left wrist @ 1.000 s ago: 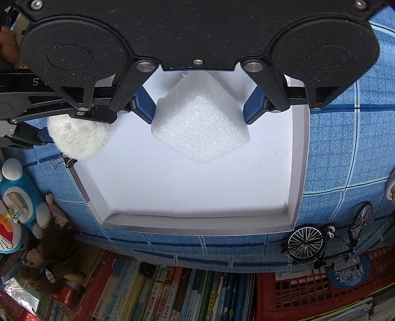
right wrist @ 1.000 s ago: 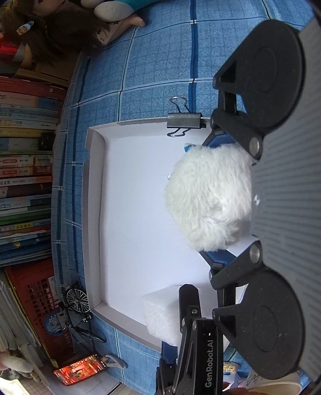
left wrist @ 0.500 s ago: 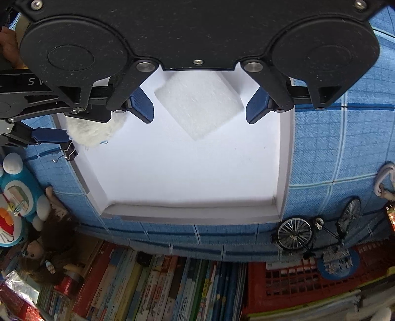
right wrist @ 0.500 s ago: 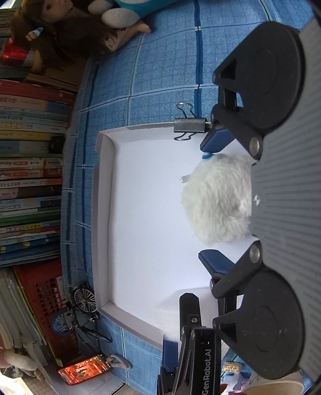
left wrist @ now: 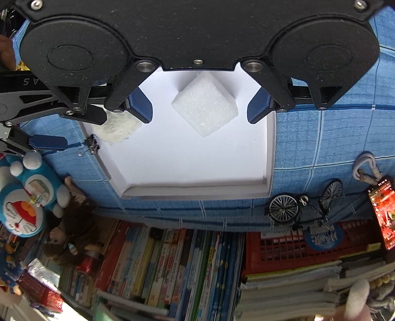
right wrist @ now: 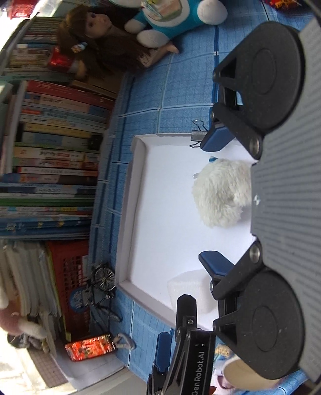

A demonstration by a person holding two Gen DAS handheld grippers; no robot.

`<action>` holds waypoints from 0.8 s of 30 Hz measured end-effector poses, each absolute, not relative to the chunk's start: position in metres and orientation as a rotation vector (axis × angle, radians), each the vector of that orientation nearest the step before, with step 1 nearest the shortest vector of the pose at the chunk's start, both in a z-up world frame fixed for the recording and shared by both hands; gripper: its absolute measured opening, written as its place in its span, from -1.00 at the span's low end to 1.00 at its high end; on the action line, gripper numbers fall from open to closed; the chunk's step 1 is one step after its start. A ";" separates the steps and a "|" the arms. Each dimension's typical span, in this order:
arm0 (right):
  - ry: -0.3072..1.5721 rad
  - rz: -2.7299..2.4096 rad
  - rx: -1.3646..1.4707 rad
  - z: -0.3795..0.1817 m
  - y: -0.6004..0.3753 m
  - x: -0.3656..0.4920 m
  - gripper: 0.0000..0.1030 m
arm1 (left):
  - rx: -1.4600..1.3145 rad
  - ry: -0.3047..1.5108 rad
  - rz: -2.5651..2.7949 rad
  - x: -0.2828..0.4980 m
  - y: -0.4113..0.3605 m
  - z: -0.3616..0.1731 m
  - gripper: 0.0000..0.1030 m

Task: Organize soft objects
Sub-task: 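Grasp the purple plush with the left tool while the right tool grasps the gold bow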

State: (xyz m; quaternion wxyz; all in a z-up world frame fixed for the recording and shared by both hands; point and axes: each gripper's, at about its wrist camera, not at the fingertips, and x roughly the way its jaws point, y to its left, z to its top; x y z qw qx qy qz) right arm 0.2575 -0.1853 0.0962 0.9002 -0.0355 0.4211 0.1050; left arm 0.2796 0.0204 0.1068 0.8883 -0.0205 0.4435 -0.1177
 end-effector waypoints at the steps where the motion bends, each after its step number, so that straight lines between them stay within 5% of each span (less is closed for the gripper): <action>1: 0.854 0.220 -0.075 0.101 -0.187 0.252 0.80 | -0.040 0.906 -0.250 0.273 0.022 0.111 0.61; 12: 0.608 0.229 -0.047 0.136 -0.224 0.171 0.86 | -0.036 0.698 -0.285 0.178 0.045 0.142 0.68; 24: 0.374 0.122 0.008 0.104 -0.265 0.090 0.86 | -0.101 0.527 -0.239 0.084 0.072 0.107 0.77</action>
